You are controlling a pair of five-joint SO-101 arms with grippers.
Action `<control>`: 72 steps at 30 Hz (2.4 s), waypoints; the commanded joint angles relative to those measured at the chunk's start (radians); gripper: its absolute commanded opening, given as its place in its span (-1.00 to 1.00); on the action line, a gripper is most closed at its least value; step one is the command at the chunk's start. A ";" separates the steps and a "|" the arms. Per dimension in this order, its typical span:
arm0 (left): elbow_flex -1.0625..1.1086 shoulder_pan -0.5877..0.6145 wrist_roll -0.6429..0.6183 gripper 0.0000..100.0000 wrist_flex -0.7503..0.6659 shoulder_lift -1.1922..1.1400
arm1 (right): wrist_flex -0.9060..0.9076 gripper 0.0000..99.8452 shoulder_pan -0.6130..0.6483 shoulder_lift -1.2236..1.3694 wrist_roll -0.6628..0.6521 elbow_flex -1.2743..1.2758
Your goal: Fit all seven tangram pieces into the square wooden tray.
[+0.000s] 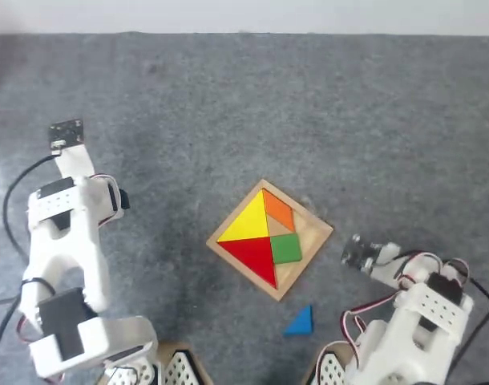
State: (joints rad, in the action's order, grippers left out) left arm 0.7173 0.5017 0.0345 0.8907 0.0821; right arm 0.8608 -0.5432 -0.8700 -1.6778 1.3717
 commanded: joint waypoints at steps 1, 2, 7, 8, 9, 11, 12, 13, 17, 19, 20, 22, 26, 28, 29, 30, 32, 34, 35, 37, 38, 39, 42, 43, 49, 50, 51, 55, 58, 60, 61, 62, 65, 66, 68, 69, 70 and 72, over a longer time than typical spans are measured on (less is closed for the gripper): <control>-0.004 -0.008 -0.009 -0.59 -0.012 0.040 | -0.004 -0.88 0.021 -0.008 0.176 -0.123; -0.004 -0.008 -0.009 -0.59 -0.012 0.040 | -0.002 -0.88 0.022 -0.008 0.222 -0.150; -0.004 -0.009 -0.009 -0.59 -0.012 0.040 | 0.157 -0.88 0.094 -0.008 0.322 -0.273; -0.004 -0.009 -0.009 -0.59 -0.012 0.040 | 0.193 -0.88 0.111 -0.008 0.324 -0.293; -0.004 -0.009 -0.009 -0.59 -0.012 0.040 | 0.220 -0.88 0.125 -0.008 0.325 -0.313; -0.002 -0.009 -0.008 -0.59 -0.012 0.040 | 0.248 -0.88 0.139 -0.008 0.344 -0.342; -0.002 -0.009 -0.006 -0.59 -0.012 0.040 | 0.248 -0.88 0.137 -0.008 0.347 -0.348; -0.002 -0.009 -0.006 -0.59 -0.012 0.040 | 0.248 -0.88 0.130 -0.005 0.345 -0.351; -0.002 -0.009 -0.006 -0.59 -0.012 0.040 | 0.280 -0.85 0.073 -0.001 0.195 -0.295; -0.002 -0.009 -0.006 -0.59 -0.012 0.040 | 0.271 -0.78 0.062 -0.002 0.103 -0.245; -0.001 -0.009 -0.006 -0.59 -0.012 0.040 | 0.251 -0.73 0.059 -0.002 0.104 -0.226; -0.001 -0.009 -0.006 -0.59 -0.012 0.040 | 0.197 -0.63 0.059 0.001 0.104 -0.204; -0.001 -0.006 -0.006 -0.59 -0.012 0.040 | 0.111 -0.57 0.061 0.001 0.110 -0.175; -0.001 -0.006 -0.008 -0.59 -0.012 0.040 | 0.091 -0.57 0.058 0.002 0.132 -0.173; -0.001 -0.006 -0.008 -0.59 -0.012 0.040 | 0.090 -0.57 0.058 0.002 0.133 -0.172; -0.001 -0.006 -0.008 -0.59 -0.012 0.040 | 0.091 -0.57 0.058 0.002 0.133 -0.172; -0.001 -0.006 -0.008 -0.59 -0.012 0.040 | 0.093 -0.57 0.058 0.002 0.124 -0.163; -0.001 -0.006 -0.008 -0.59 -0.012 0.040 | 0.093 -0.57 0.058 0.002 0.087 -0.130; -0.001 -0.006 -0.008 -0.59 -0.012 0.040 | 0.090 -0.57 0.058 0.002 0.078 -0.112; -0.001 -0.006 -0.008 -0.59 -0.012 0.040 | 0.087 -0.57 0.059 0.002 0.075 -0.094; -0.001 -0.006 -0.008 -0.59 -0.012 0.040 | 0.090 -0.57 0.059 0.002 0.077 -0.094; -0.001 -0.006 -0.008 -0.59 -0.012 0.040 | 0.093 -0.57 0.059 0.002 0.081 -0.097; -0.001 -0.008 -0.008 -0.59 -0.012 0.040 | 0.094 -0.57 0.058 0.002 0.081 -0.097; -0.001 -0.008 -0.008 -0.59 -0.012 0.040 | 0.094 -0.57 0.054 0.002 0.083 -0.098; -0.001 -0.008 -0.008 -0.59 -0.012 0.040 | 0.236 -0.63 0.021 0.067 0.080 -0.216; -0.001 -0.008 -0.006 -0.59 -0.012 0.040 | 0.274 -0.64 0.019 0.105 0.078 -0.258; -0.001 -0.008 -0.006 -0.59 -0.012 0.040 | 0.294 -0.65 0.019 0.148 0.080 -0.295; -0.002 -0.008 -0.006 -0.59 -0.012 0.040 | 0.294 -0.62 0.015 0.321 0.083 -0.408; 0.001 -0.005 -0.006 -0.59 -0.017 0.040 | 0.239 -0.61 0.013 0.423 0.117 -0.462; 0.001 -0.005 -0.006 -0.59 -0.023 0.038 | 0.189 -0.61 0.010 0.476 0.135 -0.476; 0.001 -0.005 -0.006 -0.59 -0.026 0.038 | 0.177 -0.61 0.010 0.496 0.130 -0.476; 0.001 -0.006 -0.006 -0.59 -0.028 0.037 | 0.177 -0.61 0.012 0.513 0.124 -0.476; 0.001 -0.006 -0.006 -0.59 -0.032 0.035 | 0.170 -0.60 0.016 0.550 0.112 -0.480; 0.001 -0.006 -0.006 -0.59 -0.032 0.035 | 0.170 -0.60 0.016 0.556 0.112 -0.482; 0.001 -0.006 -0.006 -0.59 -0.032 0.035 | 0.170 -0.60 0.016 0.564 0.110 -0.482; 0.001 -0.006 -0.006 -0.59 -0.032 0.035 | 0.171 -0.60 0.016 0.567 0.110 -0.482; 0.001 -0.006 -0.006 -0.59 -0.032 0.035 | 0.173 -0.60 0.016 0.568 0.110 -0.482; 0.001 -0.006 -0.006 -0.59 -0.032 0.035 | 0.171 -0.61 0.015 0.570 0.110 -0.482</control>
State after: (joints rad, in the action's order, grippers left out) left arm 0.7234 0.5017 0.0345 0.8723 0.0821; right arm 1.0434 -0.5155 -0.3023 -1.5581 0.9467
